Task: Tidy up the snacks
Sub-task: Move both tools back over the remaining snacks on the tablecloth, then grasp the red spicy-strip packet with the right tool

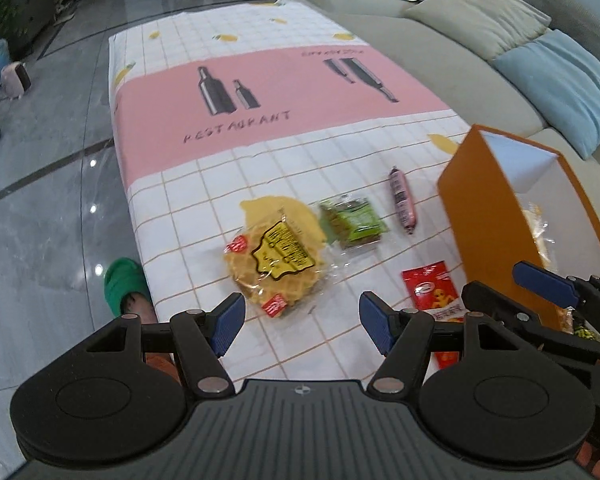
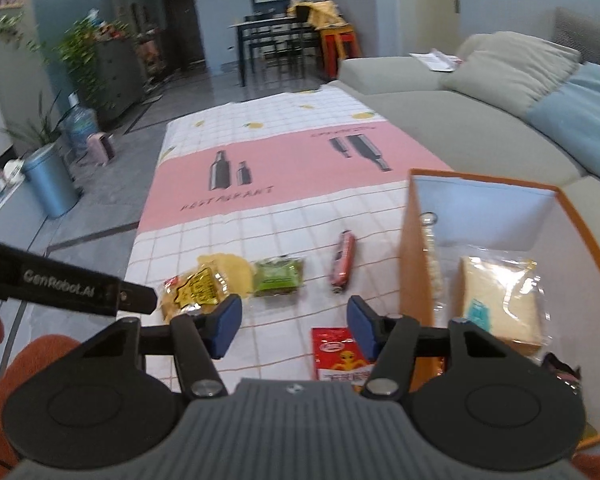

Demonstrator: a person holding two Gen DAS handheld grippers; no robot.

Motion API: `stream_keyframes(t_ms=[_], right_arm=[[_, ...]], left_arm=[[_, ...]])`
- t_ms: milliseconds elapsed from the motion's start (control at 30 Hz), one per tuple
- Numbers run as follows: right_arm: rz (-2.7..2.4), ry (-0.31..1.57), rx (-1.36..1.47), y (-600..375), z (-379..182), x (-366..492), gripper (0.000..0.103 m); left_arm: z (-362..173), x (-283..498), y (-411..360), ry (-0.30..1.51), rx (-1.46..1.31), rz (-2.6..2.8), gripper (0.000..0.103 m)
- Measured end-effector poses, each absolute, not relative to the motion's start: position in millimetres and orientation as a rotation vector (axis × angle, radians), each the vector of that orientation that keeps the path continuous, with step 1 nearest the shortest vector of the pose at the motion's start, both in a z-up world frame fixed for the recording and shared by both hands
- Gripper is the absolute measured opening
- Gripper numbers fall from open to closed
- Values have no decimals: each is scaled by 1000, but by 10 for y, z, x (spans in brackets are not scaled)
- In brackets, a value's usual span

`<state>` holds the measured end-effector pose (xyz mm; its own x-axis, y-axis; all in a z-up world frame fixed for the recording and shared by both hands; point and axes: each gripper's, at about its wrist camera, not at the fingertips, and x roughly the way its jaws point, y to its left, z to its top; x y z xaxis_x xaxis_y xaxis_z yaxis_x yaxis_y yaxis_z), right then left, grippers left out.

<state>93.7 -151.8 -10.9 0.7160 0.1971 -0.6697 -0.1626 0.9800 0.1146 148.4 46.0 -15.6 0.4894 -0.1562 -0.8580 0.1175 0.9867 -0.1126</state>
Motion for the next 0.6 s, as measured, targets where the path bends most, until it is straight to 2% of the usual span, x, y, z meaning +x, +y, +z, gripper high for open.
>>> stream_keyframes(t_ms=[200, 367, 600], right_arm=[[236, 791, -23, -1331, -311, 1148, 56], [205, 915, -116, -1251, -605, 1360, 59], [151, 989, -177, -1241, -976, 1409, 60]], left_arm=[[-365, 1675, 449, 1046, 7, -154, 77], [-522, 1784, 354, 1033, 133, -210, 77], [-668, 1813, 193, 977, 303, -285, 77]])
